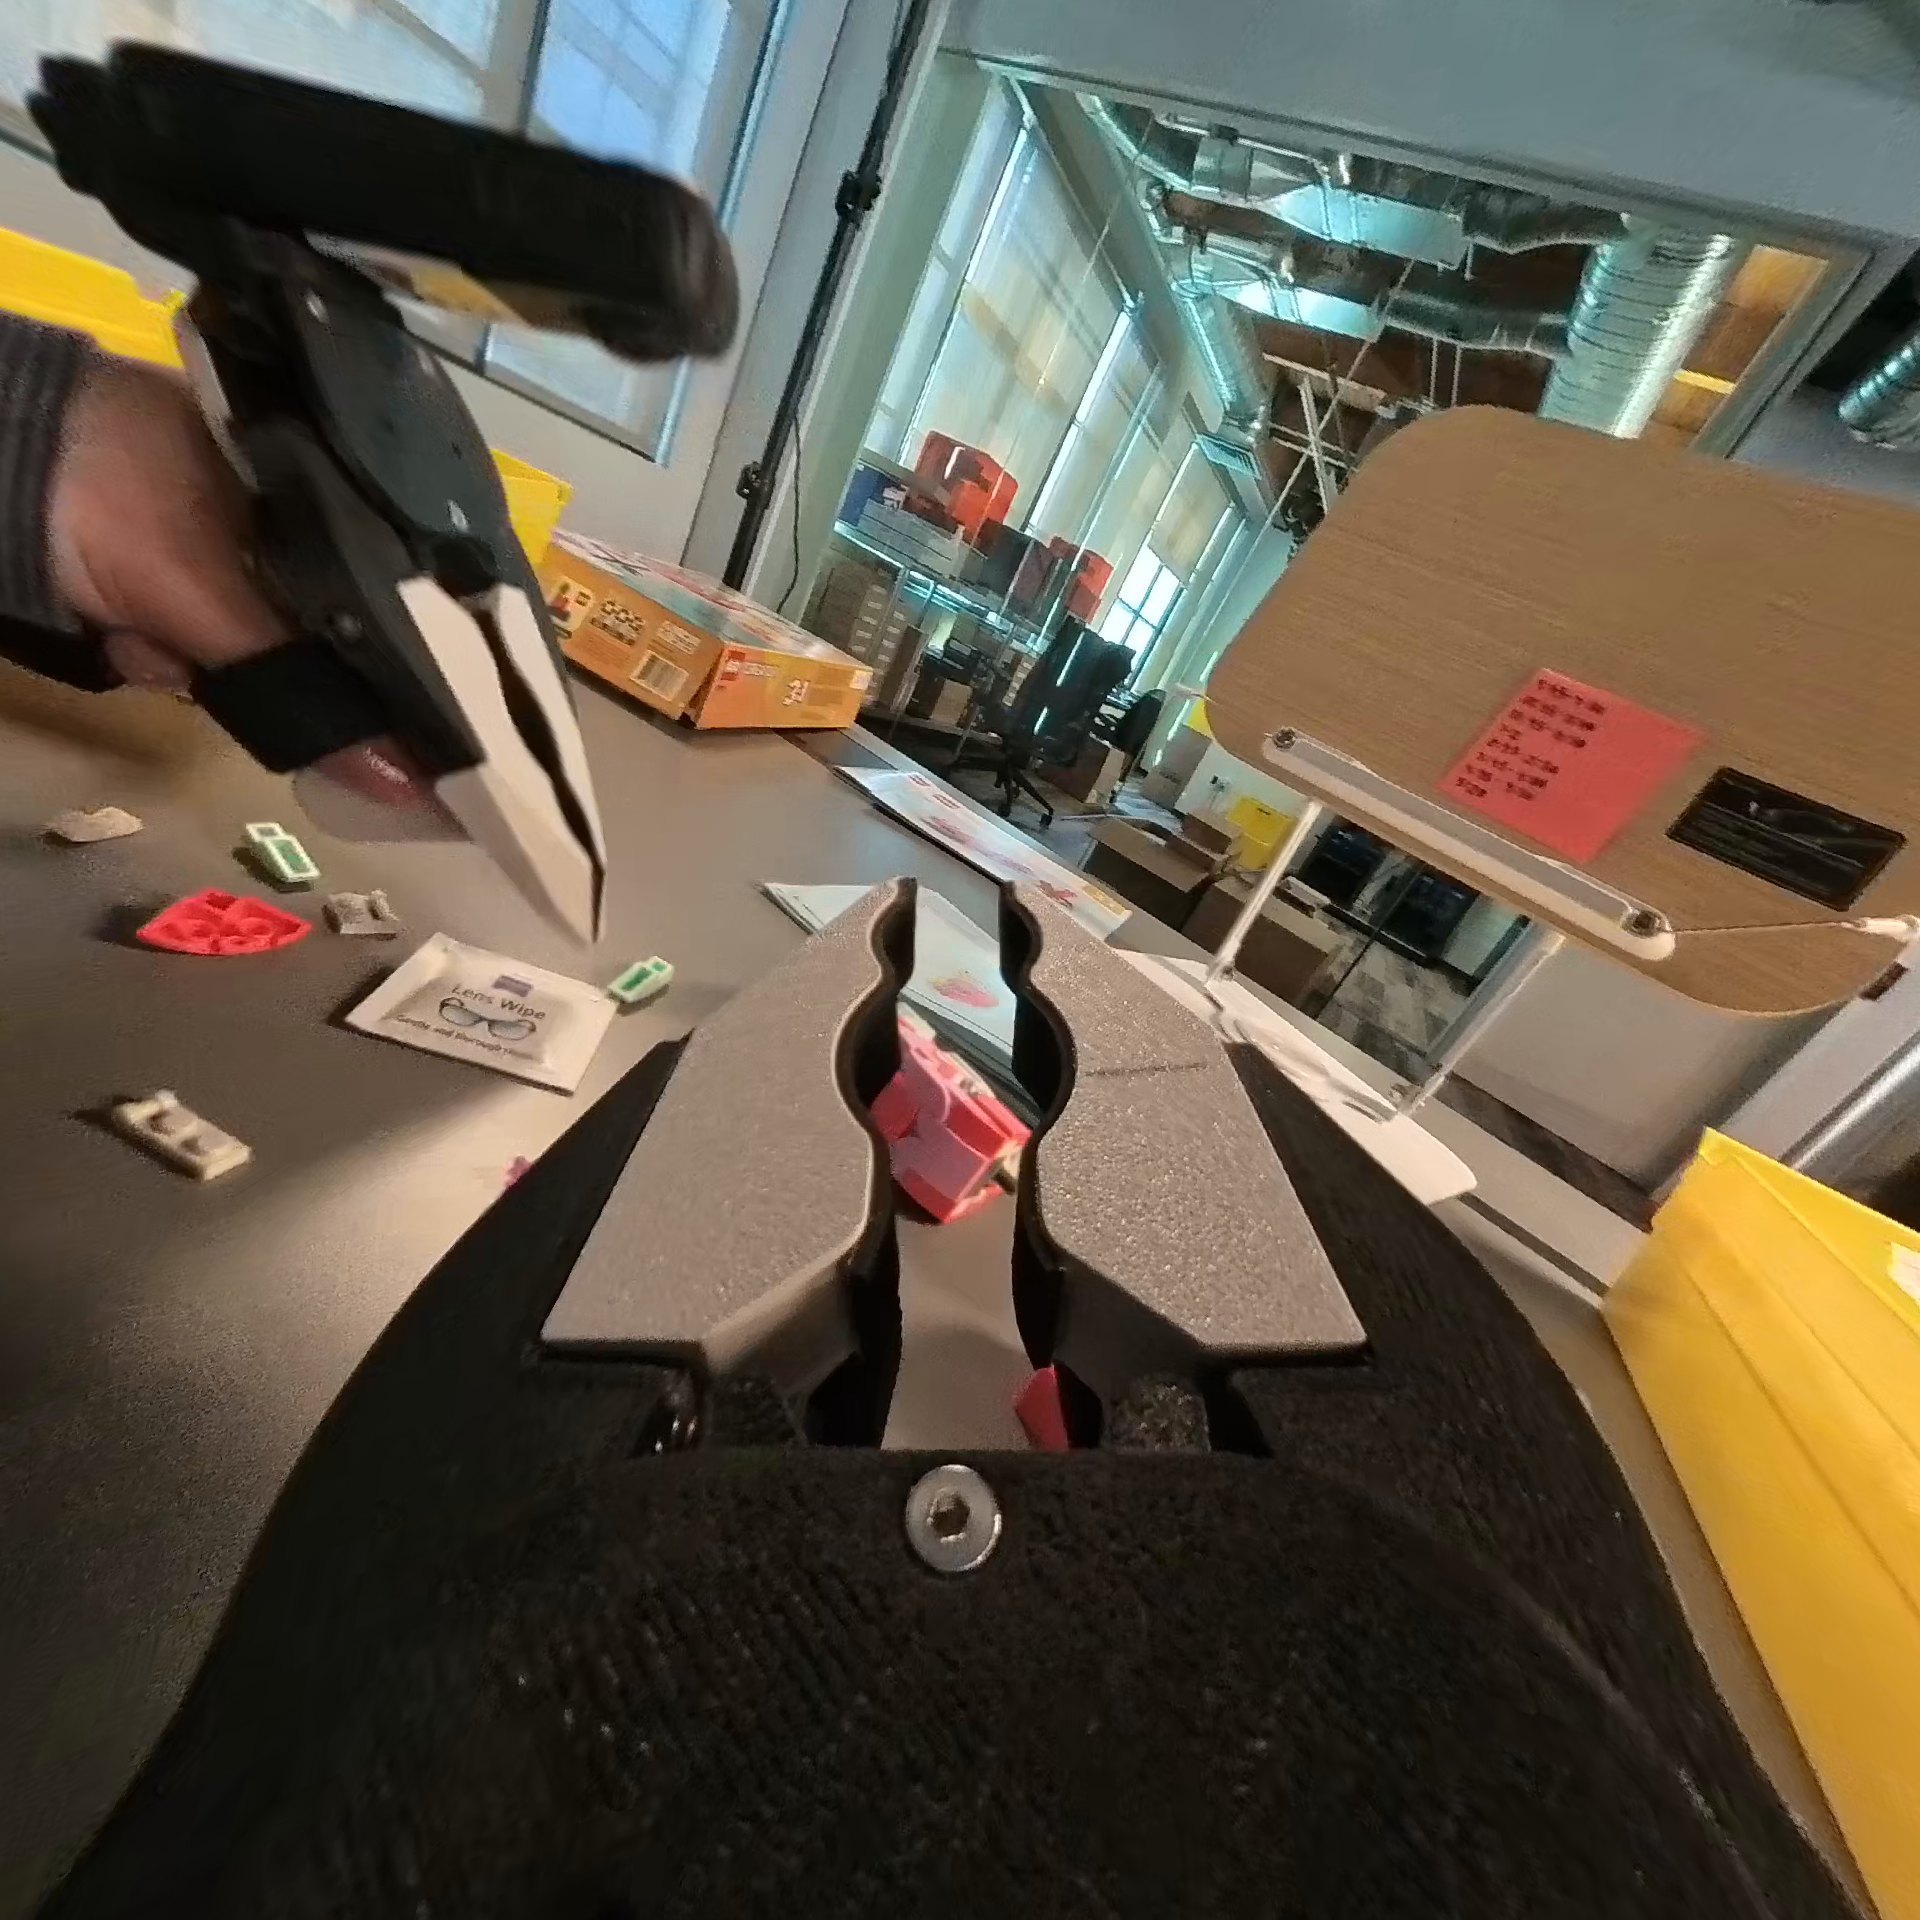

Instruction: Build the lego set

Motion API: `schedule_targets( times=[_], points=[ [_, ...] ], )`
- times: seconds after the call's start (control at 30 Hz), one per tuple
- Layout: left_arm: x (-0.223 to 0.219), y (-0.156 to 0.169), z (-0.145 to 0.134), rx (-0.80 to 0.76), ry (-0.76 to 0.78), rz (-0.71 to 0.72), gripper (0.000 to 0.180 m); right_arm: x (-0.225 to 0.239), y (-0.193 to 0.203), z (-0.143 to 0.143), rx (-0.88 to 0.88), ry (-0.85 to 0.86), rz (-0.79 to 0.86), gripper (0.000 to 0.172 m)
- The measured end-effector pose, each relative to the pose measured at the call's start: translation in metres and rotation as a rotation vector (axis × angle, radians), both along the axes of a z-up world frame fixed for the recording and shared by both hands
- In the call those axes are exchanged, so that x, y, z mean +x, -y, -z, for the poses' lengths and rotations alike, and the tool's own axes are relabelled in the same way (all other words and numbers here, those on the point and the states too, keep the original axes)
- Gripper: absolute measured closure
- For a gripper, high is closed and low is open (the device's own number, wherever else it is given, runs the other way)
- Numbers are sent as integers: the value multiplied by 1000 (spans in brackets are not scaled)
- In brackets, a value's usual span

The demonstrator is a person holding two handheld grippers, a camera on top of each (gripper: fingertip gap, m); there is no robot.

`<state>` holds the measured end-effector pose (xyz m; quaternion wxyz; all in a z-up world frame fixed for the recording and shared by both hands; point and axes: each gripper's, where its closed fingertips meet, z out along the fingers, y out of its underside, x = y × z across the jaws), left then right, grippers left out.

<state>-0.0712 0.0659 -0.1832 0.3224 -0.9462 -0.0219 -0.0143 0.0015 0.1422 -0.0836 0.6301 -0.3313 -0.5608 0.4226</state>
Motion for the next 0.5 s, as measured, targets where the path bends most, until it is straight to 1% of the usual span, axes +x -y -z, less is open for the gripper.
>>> schedule_targets(
  times=[0.07, 0.13, 0.2, 0.23, 0.3, 0.37, 0.43, 0.5],
  points=[
    [7, -2, -20, 139, 28, 7, 180, 2, 6, -1, 14, -3, -20, 157],
    [17, -2, -45, 296, 101, 13, 180, 4, 13, -2, 17, -4, -49, 157],
    [14, 2, -59, 389, 135, -26, 180, 4, 19, -2, 11, 3, -67, 156],
    [9, 3, -62, 407, 127, -48, 180, 3, 21, -2, 16, 3, -70, 156],
    [-3, 4, -54, 365, 107, -88, 180, 1, 24, 0, 36, 10, -70, 156],
    [-7, -1, -39, 264, 177, -110, 153, -1, 26, 2, 46, 19, -72, 156],
    [-8, -10, -26, 186, 272, -105, 147, -1, 25, 4, 53, 25, -65, 156],
    [-16, -17, -15, 131, 302, -132, 143, -2, 23, 5, 48, 30, -58, 157]
  ],
)
